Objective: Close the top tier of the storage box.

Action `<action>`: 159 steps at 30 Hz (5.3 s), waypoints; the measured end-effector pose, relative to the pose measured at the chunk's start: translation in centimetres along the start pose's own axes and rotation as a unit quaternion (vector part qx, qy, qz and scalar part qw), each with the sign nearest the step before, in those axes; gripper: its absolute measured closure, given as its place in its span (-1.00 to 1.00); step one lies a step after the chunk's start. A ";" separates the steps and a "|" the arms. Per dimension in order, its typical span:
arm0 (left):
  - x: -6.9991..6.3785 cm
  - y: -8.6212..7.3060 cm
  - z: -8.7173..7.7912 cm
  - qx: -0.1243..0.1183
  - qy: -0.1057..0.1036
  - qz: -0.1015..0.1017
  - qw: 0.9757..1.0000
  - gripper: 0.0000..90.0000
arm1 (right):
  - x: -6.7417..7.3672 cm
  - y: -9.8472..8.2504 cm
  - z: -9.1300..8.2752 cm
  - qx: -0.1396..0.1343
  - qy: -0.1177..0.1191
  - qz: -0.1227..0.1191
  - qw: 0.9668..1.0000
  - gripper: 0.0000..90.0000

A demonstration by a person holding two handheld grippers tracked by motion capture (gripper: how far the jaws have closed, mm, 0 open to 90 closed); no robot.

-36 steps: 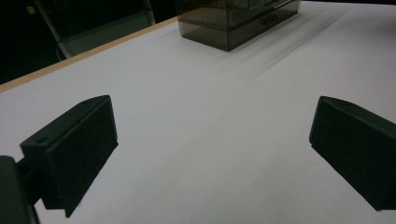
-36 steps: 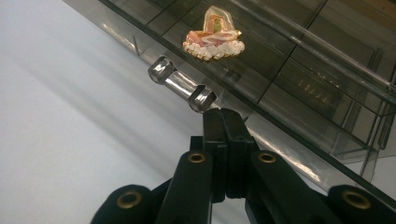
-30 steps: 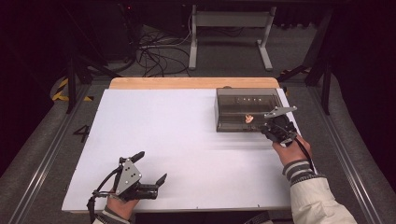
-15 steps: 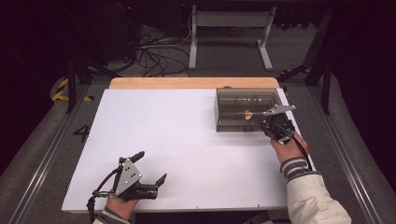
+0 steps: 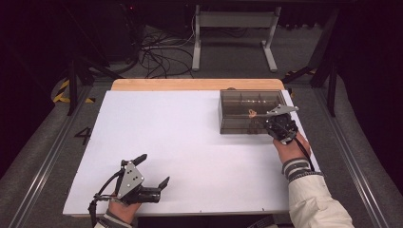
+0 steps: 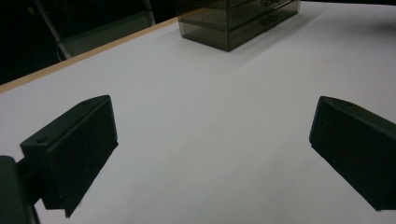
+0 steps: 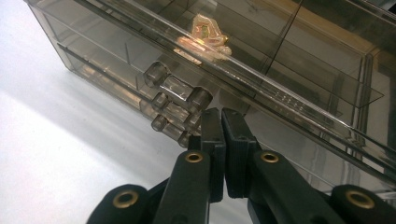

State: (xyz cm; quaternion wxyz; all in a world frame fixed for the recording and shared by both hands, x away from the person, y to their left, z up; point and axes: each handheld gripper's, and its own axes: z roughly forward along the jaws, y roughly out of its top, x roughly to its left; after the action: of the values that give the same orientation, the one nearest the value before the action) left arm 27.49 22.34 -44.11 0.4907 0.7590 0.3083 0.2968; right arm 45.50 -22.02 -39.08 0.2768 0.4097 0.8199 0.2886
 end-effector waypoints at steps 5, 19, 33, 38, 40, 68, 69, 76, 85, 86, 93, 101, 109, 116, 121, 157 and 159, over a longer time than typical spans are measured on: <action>0.0 0.0 0.0 0.000 0.001 0.000 1.000 -0.97 | -0.1 0.2 0.2 -0.003 -0.003 0.003 1.000 0.96; 0.0 0.0 0.1 0.001 -0.002 -0.003 1.000 -0.97 | -0.1 0.4 0.2 -0.009 -0.001 0.008 1.000 0.99; 0.2 0.0 -0.2 0.005 0.010 -0.009 1.000 -0.97 | -0.2 0.3 -2.1 -0.036 0.011 0.013 0.999 0.82; 0.2 -0.1 -0.1 0.007 0.009 -0.009 1.000 -0.96 | 0.0 0.3 -3.1 -0.045 0.016 0.007 0.999 0.75; 0.2 -0.1 -0.2 0.008 0.010 -0.006 1.000 -0.96 | 0.0 0.3 -3.4 -0.048 0.019 0.006 0.999 0.73; 0.1 -0.2 -0.6 0.006 0.014 -0.011 1.000 -0.96 | 2.4 0.2 -6.2 -0.114 0.165 -0.010 0.980 -0.34; 0.1 -0.2 -0.6 0.007 0.014 -0.010 1.000 -0.96 | 2.5 0.1 -6.2 -0.112 0.174 -0.008 0.978 -0.37; 0.1 -0.2 -0.7 0.008 0.015 -0.007 1.000 -0.96 | 3.4 -0.5 -6.5 -0.124 0.205 -0.014 0.971 -0.57; 0.1 -0.3 -0.7 0.006 0.016 -0.010 1.000 -0.96 | 4.6 -1.4 -6.1 -0.121 0.242 -0.023 0.962 -0.91; 0.1 -0.3 -0.7 0.006 0.016 -0.010 1.000 -0.96 | 4.8 -1.5 -6.1 -0.123 0.244 -0.024 0.962 -0.92; 0.1 -0.3 -0.7 0.007 0.016 -0.010 1.000 -0.96 | 5.7 -2.5 -5.8 -0.131 0.248 -0.043 0.959 -0.98; 0.1 -0.3 -0.7 0.008 0.015 -0.011 1.000 -0.96 | 6.3 -3.8 -5.0 -0.128 0.254 -0.040 0.958 -1.00; 0.2 -0.3 -0.7 0.008 0.016 -0.009 1.000 -0.96 | 7.0 -4.7 -4.3 -0.129 0.258 -0.042 0.957 -1.00; 0.2 -0.3 -0.7 0.008 0.015 -0.011 1.000 -0.97 | 7.5 -5.7 -3.6 -0.134 0.265 -0.029 0.954 -1.00; 0.2 -0.3 -0.7 0.008 0.016 -0.009 1.000 -0.96 | 7.7 -6.2 -3.3 -0.139 0.268 -0.027 0.953 -1.00; 0.1 -0.3 -0.7 0.009 0.015 -0.006 1.000 -0.96 | 8.6 -8.5 -2.5 -0.158 0.255 -0.026 0.954 -1.00; 0.1 -0.4 -0.7 0.009 0.015 -0.006 1.000 -0.96 | 8.6 -8.6 -2.5 -0.159 0.255 -0.024 0.954 -1.00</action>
State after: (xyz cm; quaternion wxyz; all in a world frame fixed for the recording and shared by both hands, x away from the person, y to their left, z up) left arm 27.02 22.93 -44.19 0.4808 0.7573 0.3229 0.3018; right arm 35.02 -19.76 -45.25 0.1273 0.2538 0.8162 0.5032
